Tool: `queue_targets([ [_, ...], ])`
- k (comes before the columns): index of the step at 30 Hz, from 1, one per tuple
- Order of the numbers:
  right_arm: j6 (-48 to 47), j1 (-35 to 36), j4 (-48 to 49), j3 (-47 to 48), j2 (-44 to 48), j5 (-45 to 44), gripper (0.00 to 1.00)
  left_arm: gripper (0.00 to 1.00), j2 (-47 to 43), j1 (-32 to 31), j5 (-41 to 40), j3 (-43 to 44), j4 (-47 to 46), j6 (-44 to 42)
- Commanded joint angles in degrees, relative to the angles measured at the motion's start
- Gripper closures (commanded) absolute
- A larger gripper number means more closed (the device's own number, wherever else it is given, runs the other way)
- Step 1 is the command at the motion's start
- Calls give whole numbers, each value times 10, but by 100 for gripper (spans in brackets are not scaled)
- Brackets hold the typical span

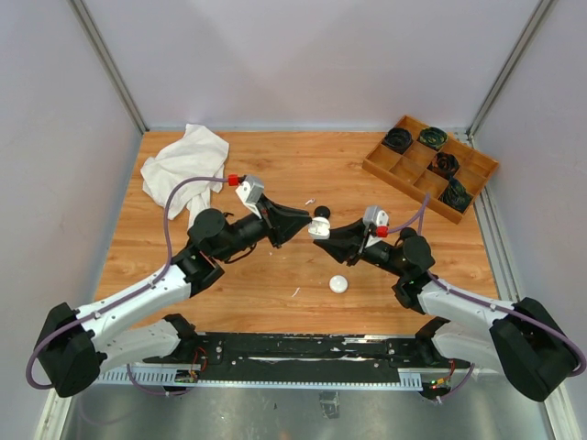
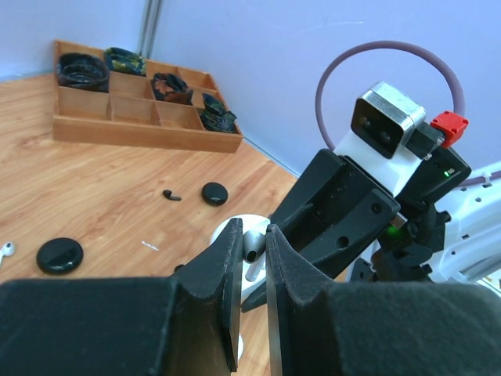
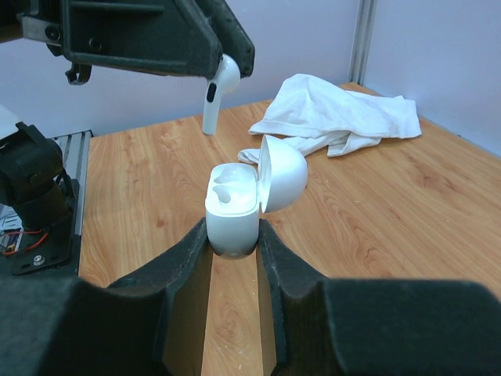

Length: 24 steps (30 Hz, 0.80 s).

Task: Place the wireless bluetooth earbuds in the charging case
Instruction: Place the earbud in the charging case.

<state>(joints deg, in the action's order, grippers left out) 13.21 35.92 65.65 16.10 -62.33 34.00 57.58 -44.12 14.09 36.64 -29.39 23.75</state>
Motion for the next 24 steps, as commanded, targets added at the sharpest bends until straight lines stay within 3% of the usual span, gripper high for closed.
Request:
queue_targets([
  [1,11,-21,54,-12,2,1,97,85,9,-17,0,-9,-55,7],
  [24,22,-21,72,-18,11,-4,97,85,35,-48,-40,-31,-93,7],
])
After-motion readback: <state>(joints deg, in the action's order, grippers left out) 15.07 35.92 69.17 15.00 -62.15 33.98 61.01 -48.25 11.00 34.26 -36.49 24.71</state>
